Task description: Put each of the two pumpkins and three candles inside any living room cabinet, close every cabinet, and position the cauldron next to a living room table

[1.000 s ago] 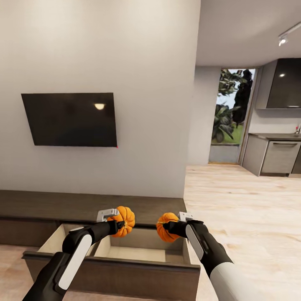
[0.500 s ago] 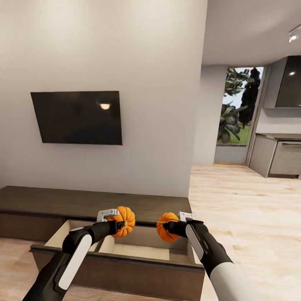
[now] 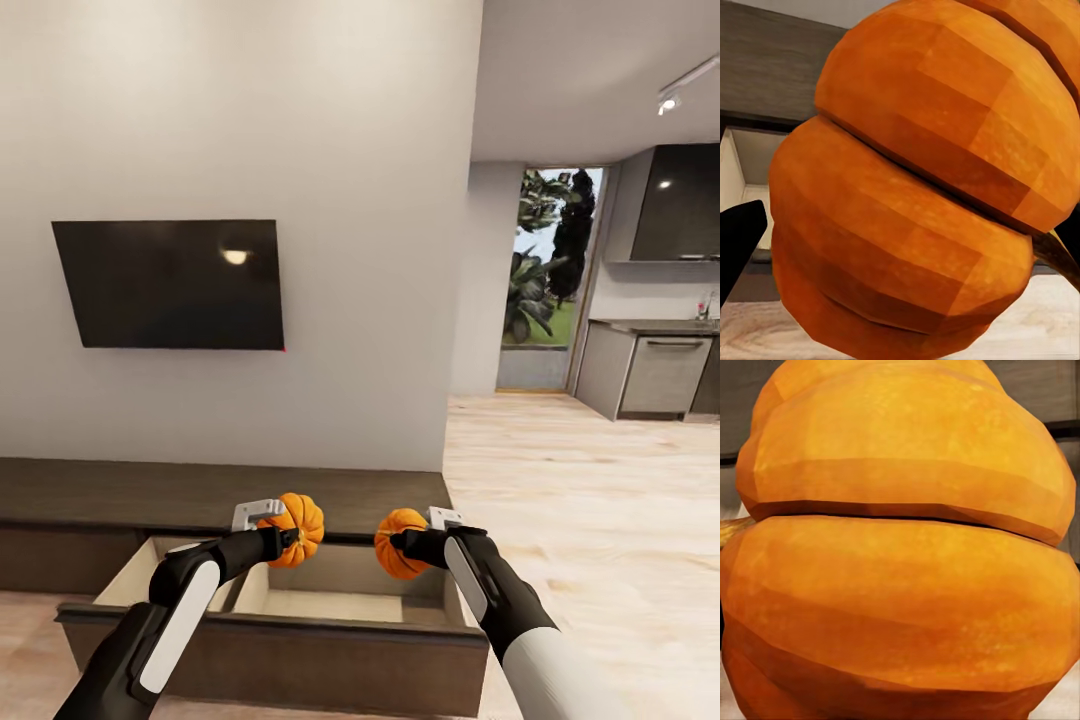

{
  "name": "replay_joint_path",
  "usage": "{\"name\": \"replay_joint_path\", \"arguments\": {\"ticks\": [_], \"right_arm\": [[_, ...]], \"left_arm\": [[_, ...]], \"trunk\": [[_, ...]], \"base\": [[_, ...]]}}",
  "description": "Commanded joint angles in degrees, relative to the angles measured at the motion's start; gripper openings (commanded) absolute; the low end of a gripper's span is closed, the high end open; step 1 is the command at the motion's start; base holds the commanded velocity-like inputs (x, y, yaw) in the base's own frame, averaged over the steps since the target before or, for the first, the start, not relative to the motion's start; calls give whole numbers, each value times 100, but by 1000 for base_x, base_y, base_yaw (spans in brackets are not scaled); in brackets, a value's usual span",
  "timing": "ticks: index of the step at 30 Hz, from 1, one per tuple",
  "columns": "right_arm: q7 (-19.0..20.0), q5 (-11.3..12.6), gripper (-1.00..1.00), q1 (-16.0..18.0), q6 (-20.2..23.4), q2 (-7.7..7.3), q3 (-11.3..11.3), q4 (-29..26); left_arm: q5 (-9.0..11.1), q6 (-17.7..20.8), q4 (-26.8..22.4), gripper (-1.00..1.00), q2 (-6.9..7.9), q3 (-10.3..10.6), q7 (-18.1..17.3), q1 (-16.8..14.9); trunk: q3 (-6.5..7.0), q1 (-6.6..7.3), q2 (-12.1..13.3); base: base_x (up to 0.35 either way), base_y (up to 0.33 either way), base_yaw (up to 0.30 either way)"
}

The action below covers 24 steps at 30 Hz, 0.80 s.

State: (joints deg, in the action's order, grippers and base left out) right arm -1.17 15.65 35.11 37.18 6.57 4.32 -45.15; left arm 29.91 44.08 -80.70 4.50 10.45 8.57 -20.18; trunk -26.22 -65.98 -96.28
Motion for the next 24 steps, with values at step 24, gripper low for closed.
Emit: {"name": "replay_joint_path", "arguments": {"ticks": [24], "right_arm": [[-10,17,-100,5,25,2,0,-9]], "left_arm": [[59,4,-16,-100,11,41,89,-3]], "trunk": [[40,0,-4]], "base": [[19,115,-71]]}}
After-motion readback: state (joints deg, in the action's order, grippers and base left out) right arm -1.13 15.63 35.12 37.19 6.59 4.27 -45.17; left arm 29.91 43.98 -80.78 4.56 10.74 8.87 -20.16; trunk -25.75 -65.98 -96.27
